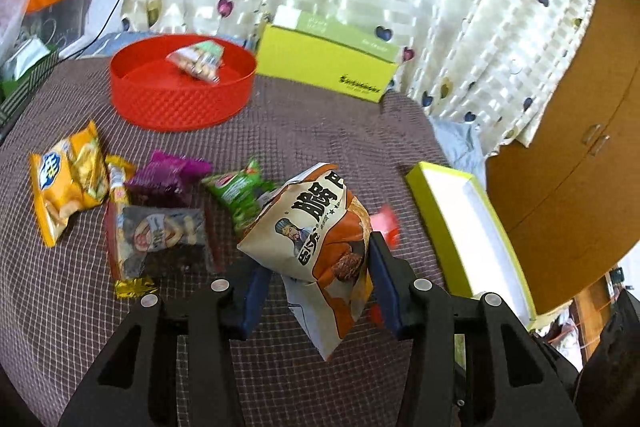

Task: Organize snacks
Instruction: 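Carry both bags into the lime-green tray and open both tools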

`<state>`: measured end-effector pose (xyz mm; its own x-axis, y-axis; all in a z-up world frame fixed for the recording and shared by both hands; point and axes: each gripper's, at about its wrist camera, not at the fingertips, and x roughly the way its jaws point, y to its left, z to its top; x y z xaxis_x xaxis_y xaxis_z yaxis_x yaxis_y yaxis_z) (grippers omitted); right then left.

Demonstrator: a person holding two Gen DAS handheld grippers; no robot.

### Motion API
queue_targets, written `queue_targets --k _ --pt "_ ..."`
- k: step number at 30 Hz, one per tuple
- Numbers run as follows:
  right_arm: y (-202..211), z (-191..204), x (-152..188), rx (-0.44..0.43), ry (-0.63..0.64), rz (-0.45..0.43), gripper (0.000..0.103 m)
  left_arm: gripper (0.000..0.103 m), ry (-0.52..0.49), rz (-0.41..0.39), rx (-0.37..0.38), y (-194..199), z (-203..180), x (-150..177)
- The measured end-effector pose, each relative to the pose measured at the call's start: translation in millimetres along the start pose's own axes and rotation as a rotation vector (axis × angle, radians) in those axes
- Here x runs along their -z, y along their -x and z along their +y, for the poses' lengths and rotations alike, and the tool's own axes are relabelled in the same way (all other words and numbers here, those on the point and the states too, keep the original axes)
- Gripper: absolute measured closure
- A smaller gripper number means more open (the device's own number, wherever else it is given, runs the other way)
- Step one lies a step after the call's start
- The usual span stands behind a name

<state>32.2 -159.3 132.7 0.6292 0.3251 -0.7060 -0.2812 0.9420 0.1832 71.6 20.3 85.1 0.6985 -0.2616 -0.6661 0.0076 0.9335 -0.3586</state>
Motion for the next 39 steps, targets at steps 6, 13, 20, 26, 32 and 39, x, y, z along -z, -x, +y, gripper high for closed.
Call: queue_targets --k 6,13,20,26,32,39 --pt "12.6 -21.9 -7.2 0.041 -0.035 -0.03 0.047 0.055 -0.055 -0.011 0.038 4.7 -29.4 -6.6" --pt "27.1 -55.0 -9.4 0.106 -0.087 -0.056 0.047 0.055 -0.121 0.0 0.091 -3.6 -66.2 -12.5" --pt "31.5 -94.8 -5.8 0.192 -0.132 -0.039 0.047 0.055 -0.188 0.036 0.167 -22.5 -109.4 -9.3" --pt "29.5 -120.1 2.6 0.242 -0.154 -0.008 0.047 0.055 -0.22 0.089 0.231 -46.5 -140.5 0.2" --pt "17.8 -135.4 10.5 0.278 -0.164 0.039 0.047 0.055 -0.249 0.156 0.262 -75.4 -162.3 9.4" --pt "4.5 -141.6 18.1 0.306 -0.141 0.085 0.047 0.055 -0.262 0.219 0.26 -101.4 -171.4 19.5"
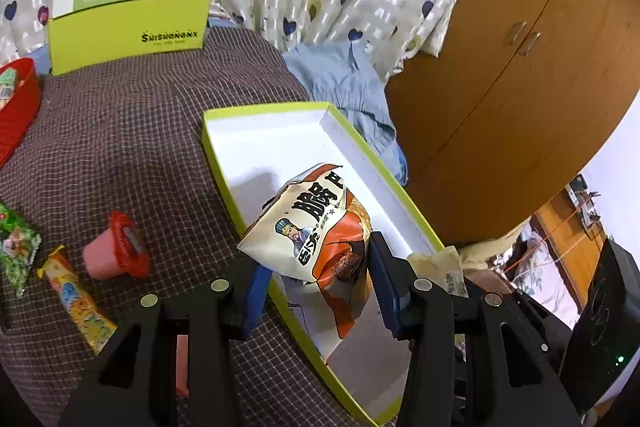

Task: Organize snacks
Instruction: 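Carry both bags into the lime-green tray and open both tools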

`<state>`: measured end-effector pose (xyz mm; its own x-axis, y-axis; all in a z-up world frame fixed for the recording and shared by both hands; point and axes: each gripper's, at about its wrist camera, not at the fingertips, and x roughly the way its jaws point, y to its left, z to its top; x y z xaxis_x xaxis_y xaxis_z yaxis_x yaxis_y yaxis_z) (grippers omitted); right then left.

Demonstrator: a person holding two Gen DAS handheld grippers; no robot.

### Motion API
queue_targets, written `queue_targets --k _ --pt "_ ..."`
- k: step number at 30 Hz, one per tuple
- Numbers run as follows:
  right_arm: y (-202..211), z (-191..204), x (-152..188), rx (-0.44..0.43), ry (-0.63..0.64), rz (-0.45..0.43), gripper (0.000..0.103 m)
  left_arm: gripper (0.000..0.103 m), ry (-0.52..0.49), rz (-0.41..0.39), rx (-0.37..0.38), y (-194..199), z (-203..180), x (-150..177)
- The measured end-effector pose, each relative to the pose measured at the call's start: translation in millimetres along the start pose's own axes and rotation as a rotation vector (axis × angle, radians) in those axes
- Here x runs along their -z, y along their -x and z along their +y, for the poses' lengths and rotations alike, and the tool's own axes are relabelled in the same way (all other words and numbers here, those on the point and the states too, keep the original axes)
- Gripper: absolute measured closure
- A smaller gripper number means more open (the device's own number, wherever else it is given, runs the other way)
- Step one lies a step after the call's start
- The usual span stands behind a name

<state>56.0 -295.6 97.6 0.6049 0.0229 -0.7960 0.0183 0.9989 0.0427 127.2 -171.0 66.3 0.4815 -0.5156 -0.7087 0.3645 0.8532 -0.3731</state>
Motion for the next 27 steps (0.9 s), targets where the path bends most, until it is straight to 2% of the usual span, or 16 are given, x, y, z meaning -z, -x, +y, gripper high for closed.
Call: queue_targets --k 8,18,23,25,27 --pt "-8.4 0.9 2.4 0.016 0.018 0.022 0.046 0.055 0.0 0.042 0.005 -18.3 0.5 4.5" --pt "-14.6 -0.9 4.2 0.026 0.004 0.046 0.042 0.053 0.007 0.046 0.024 -22.9 4.7 3.0" --pt "-16.3 -3.0 5.9 0.036 -0.011 0.055 0.039 0.048 0.005 0.047 0.032 -24.4 2.6 1.8" --pt "-17.2 -4.3 5.5 0.037 -0.014 0.058 0.039 0.041 0.008 0.045 0.051 -24.8 3.6 0.7" --pt "-17.5 -5.0 5.1 0.039 -0.015 0.06 0.039 0.041 0.007 0.045 0.056 -24.6 3.7 1.0"
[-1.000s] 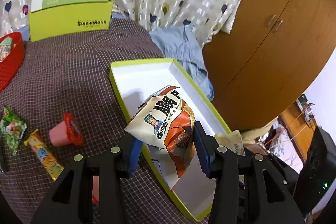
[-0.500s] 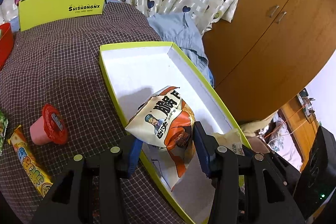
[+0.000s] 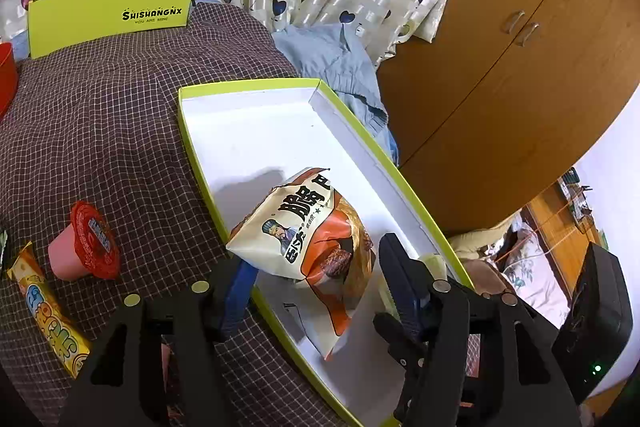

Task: Organize snacks
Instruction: 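Carry both bags into the lime-green tray and open both tools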

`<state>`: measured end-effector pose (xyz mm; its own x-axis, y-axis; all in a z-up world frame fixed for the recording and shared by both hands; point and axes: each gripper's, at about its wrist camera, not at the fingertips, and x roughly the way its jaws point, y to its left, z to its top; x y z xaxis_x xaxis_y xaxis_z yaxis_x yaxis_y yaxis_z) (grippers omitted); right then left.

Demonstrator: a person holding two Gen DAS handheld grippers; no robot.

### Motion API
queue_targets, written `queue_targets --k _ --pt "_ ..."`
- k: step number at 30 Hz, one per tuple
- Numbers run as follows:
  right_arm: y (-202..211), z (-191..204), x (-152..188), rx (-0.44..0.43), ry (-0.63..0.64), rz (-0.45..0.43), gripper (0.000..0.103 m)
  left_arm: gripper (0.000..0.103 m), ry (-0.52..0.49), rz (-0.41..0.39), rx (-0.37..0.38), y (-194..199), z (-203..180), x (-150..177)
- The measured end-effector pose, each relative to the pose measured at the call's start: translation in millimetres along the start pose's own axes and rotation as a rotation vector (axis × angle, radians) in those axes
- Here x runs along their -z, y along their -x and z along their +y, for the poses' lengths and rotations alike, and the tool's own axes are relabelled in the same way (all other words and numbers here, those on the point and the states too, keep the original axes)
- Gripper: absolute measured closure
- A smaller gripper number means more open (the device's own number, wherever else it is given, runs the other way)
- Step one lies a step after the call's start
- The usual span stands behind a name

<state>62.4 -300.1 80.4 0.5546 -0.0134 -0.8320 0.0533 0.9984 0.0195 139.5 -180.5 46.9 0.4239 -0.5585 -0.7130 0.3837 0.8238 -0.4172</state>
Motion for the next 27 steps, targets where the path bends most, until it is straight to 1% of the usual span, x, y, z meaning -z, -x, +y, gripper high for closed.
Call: queue_targets --k 6,8,11,20,27 --pt "3.1 -1.1 -0.7 0.002 -0.005 -0.014 0.036 0.039 0.005 -0.012 0.001 5.7 1.1 0.6" --pt "6.3 -1.2 -1.7 0.008 -0.008 -0.028 0.03 0.038 0.008 -0.019 -0.008 9.0 1.7 1.0" --pt "11.6 -0.3 -3.6 -0.001 -0.01 -0.043 0.028 0.037 0.016 -0.033 -0.012 15.0 5.0 1.4" --pt "24.0 10.7 -6.0 0.001 0.016 -0.07 0.026 0.037 0.014 -0.067 -0.015 33.4 7.9 2.3" --pt "43.4 19.3 -12.8 -0.035 0.011 -0.133 0.026 0.037 0.023 -0.101 -0.041 51.8 14.6 5.1"
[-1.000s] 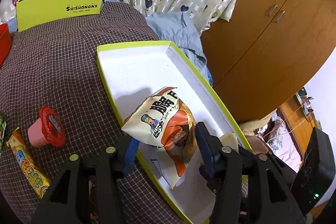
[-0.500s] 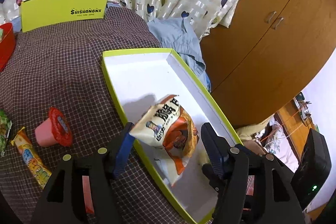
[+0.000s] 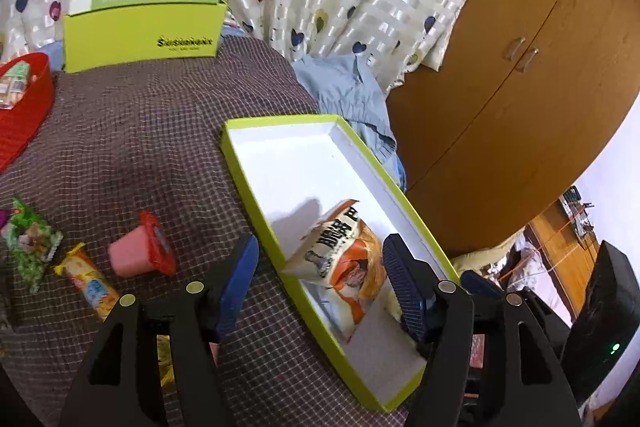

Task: Organize snacks
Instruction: 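Carry both bags into the lime-green tray and open both tools, then grasp the pink jelly cup with the right tool while the left tool grasps the yellow candy bar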

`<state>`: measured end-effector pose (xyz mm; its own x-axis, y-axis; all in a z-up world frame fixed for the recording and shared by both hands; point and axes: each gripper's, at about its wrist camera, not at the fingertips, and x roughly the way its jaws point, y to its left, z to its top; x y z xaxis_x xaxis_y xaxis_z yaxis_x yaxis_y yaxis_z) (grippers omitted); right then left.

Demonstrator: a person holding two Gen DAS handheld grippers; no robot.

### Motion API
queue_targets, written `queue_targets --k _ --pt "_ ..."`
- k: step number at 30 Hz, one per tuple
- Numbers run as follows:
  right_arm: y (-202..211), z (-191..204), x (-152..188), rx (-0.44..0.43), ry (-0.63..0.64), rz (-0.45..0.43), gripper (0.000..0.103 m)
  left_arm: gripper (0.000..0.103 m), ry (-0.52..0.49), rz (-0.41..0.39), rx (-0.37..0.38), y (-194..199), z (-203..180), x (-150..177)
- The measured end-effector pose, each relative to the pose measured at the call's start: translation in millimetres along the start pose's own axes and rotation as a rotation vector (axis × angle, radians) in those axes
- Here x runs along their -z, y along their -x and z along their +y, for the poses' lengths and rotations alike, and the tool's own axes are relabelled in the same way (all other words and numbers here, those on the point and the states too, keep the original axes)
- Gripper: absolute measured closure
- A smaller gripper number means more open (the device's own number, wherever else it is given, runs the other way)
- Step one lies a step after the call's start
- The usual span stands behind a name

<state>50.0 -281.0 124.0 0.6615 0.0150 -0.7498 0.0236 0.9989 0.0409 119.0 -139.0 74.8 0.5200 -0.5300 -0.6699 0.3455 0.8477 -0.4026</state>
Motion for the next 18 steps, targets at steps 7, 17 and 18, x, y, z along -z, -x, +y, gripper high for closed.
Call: queue_targets --k 7,17,18 --pt "6.6 16.6 -7.1 -0.075 0.009 -0.037 0.026 0.037 0.032 -0.037 -0.06 25.9 23.8 4.2" --pt "-1.8 59.2 -9.6 -0.194 0.086 -0.02 0.026 0.037 0.135 -0.073 -0.14 57.3 77.2 20.3" --pt "-3.2 63.1 -9.5 -0.206 0.092 -0.015 0.026 0.037 0.145 -0.074 -0.147 58.4 81.5 21.0"
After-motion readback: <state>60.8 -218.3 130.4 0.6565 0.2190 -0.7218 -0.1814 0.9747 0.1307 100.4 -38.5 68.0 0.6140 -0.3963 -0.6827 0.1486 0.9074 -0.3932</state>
